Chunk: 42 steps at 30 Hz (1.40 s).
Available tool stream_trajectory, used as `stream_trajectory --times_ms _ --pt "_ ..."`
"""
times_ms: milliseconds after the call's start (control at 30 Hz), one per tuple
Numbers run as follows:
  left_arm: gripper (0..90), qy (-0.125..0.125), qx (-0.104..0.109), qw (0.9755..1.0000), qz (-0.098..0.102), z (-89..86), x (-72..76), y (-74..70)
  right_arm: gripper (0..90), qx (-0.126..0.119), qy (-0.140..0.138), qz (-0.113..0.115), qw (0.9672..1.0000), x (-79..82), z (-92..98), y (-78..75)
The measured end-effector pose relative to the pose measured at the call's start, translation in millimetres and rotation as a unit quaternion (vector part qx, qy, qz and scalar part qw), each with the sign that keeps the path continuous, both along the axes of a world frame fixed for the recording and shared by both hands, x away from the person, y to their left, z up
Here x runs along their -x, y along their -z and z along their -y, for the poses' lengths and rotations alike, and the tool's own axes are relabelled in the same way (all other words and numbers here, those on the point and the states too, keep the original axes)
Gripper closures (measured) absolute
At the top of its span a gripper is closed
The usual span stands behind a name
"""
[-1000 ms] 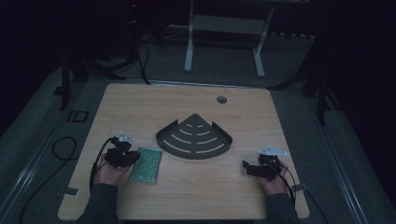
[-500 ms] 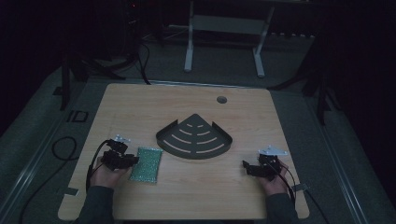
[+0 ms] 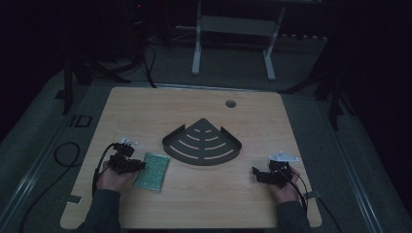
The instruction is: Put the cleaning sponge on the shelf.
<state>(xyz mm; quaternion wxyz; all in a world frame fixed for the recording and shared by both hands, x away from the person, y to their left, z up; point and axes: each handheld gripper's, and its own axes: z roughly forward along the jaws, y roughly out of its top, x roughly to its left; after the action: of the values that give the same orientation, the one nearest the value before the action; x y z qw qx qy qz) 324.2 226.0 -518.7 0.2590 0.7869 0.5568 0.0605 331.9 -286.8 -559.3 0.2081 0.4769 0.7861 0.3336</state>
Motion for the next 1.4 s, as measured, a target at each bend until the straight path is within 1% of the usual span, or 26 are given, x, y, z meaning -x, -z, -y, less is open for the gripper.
stream_trajectory --times_ms 33,100,200,233,267,433,567,633,700,833,933,1000,1067,1133,1200,1267,1300,1333,1367,1400 --pt "69.7 -0.001 0.000 1.0000 -0.002 1.0 -1.2 0.1 14.8 0.000 0.000 0.000 1.0000 0.0 0.0 0.0" --pt "69.8 -0.001 -0.009 0.9999 -0.010 2.4 -4.1 1.6 14.7 0.000 0.000 0.000 1.0000 0.0 -0.1 0.1" --pt "70.5 -0.007 -0.005 0.9997 -0.021 1.5 -8.0 3.0 14.7 0.000 0.000 0.000 1.0000 0.0 -0.1 0.1" --pt "70.5 -0.006 -0.008 0.9997 -0.024 1.0 -9.0 3.0 14.7 0.000 0.000 0.000 1.0000 0.0 -0.1 0.1" --pt "70.6 -0.008 -0.005 0.9996 -0.028 0.7 -10.5 3.4 14.7 -0.001 0.000 0.000 1.0000 0.0 -0.1 0.1" --pt "71.1 -0.005 -0.002 0.9984 -0.057 -1.1 -18.0 2.7 14.7 -0.001 0.000 0.000 1.0000 0.0 -0.1 0.1" --pt "73.4 0.004 -0.002 0.9966 -0.082 -0.8 -24.8 1.7 14.7 0.000 0.000 0.000 1.0000 0.0 -0.1 0.1" --pt "75.3 0.007 0.004 0.9955 -0.094 -1.3 -28.0 1.8 14.7 0.000 0.000 0.000 1.0000 0.0 -0.1 0.1" --pt "77.7 0.015 0.005 0.9945 -0.104 -1.4 -31.0 1.3 14.7 0.000 0.000 0.000 1.0000 0.0 -0.1 0.1" --pt "80.9 0.027 -0.002 0.9919 -0.124 -0.1 -38.0 -0.1 14.8 0.000 0.000 0.000 1.0000 0.0 -0.1 0.1" --pt "84.4 0.047 -0.012 0.9898 -0.134 1.3 -42.3 -1.6 14.7 -0.001 0.000 0.000 1.0000 0.0 -0.1 0.1" --pt "88.1 0.057 -0.021 0.9887 -0.137 2.2 -44.6 -3.0 14.7 -0.001 0.000 0.000 1.0000 0.0 -0.1 0.1" --pt "89.1 0.069 -0.027 0.9871 -0.142 2.9 -46.9 -3.7 14.7 -0.001 0.000 0.000 1.0000 0.0 -0.1 0.1" --pt "89.4 0.085 -0.040 0.9847 -0.147 5.6 -49.3 -5.2 14.7 0.000 0.000 0.000 1.0000 0.0 -0.1 0.1" --pt "89.7 0.098 -0.049 0.9824 -0.152 7.8 -51.5 -6.6 14.8 -0.001 0.000 0.000 1.0000 0.0 -0.1 0.1" --pt "89.9 0.110 -0.053 0.9800 -0.157 9.2 -53.4 -8.1 14.7 -0.001 0.000 0.000 1.0000 0.0 -0.1 0.1" --pt "89.9 0.110 -0.053 0.9800 -0.157 9.2 -53.4 -8.1 14.7 -0.001 0.000 0.000 1.0000 0.0 -0.1 0.1" --pt "89.9 0.121 -0.055 0.9782 -0.159 10.7 -55.0 -10.5 14.7 -0.001 0.000 0.000 1.0000 0.0 -0.1 0.1" --pt "90.0 0.126 -0.056 0.9777 -0.159 11.7 -55.3 -11.9 14.7 -0.001 0.000 0.000 1.0000 0.0 -0.1 0.1" --pt "90.0 0.128 -0.054 0.9780 -0.156 12.1 -55.7 -13.6 14.7 -0.001 0.000 0.000 1.0000 0.0 -0.1 0.1"
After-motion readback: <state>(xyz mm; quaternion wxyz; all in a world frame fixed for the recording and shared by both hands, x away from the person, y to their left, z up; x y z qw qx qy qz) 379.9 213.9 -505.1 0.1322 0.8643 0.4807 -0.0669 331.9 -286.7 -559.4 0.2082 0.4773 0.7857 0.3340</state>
